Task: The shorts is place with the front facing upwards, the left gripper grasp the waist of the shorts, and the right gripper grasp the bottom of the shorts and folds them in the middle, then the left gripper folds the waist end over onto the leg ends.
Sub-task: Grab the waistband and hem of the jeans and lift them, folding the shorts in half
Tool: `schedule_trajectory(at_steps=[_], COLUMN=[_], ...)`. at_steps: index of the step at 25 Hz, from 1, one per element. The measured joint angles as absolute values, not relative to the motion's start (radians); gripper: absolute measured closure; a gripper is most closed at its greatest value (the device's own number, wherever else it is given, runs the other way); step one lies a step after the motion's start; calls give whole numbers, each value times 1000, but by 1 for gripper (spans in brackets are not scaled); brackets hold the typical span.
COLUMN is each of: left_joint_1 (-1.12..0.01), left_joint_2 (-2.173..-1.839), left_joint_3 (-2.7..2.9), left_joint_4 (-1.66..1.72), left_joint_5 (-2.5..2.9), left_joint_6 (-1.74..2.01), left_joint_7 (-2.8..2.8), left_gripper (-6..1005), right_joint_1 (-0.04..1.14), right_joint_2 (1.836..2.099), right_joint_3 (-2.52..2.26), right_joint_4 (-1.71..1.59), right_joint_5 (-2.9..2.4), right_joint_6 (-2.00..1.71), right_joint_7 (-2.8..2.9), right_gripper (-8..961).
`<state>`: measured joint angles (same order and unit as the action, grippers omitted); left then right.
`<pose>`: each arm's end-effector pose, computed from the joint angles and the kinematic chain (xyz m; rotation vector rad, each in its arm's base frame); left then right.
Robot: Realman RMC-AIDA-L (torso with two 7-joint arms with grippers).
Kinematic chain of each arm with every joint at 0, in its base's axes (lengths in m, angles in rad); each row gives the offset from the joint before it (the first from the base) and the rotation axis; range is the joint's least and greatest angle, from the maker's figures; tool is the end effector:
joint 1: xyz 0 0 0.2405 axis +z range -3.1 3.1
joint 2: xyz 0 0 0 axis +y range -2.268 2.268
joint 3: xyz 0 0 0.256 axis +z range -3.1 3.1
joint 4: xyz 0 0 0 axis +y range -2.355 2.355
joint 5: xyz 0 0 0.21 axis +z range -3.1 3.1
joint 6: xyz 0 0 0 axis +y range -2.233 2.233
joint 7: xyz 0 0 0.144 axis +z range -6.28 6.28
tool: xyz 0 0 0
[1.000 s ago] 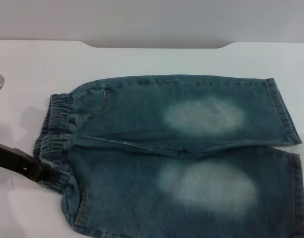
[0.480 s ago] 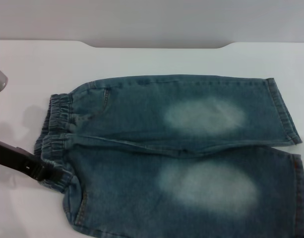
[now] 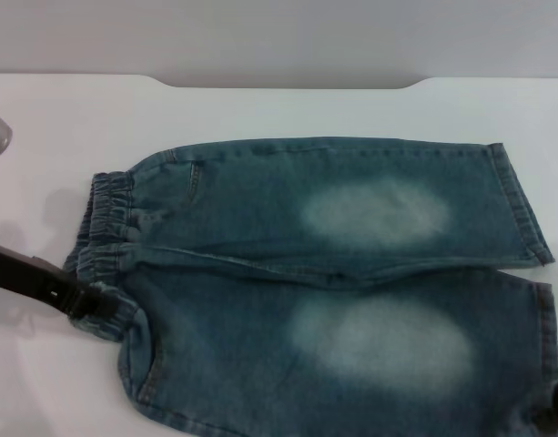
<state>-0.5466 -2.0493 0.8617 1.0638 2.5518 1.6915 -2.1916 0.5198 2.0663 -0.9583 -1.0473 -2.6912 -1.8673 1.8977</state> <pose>-0.2779 0.3280 0.0422 -2.6330 -1.3041 0.2252 0.2901 0.2844 0.0269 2.8484 -0.9802 0.5592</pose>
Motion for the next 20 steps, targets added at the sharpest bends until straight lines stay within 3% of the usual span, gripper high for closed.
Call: schedule_trajectory(at_steps=[11,20], left_joint_1=[-550,-545], left_joint_2=[-2040,-2005], left_joint_3=[802,726], left_joint_4=[1149,1173], left_joint_5=[2397,2209], left_joint_6=[1731,1723], left_joint_7=[-2184,-2150], left_gripper=[951,951], right_joint_1=[471,430], right_joint_2=[2047,2019], right_joint_3=[-756,-609], right_joint_4=[-1131,-1172], right_joint_5=[-2492,-2232], right_joint_6=[-1863,-1866], right_joint_7=[1814,1747], right_gripper=[924,922])
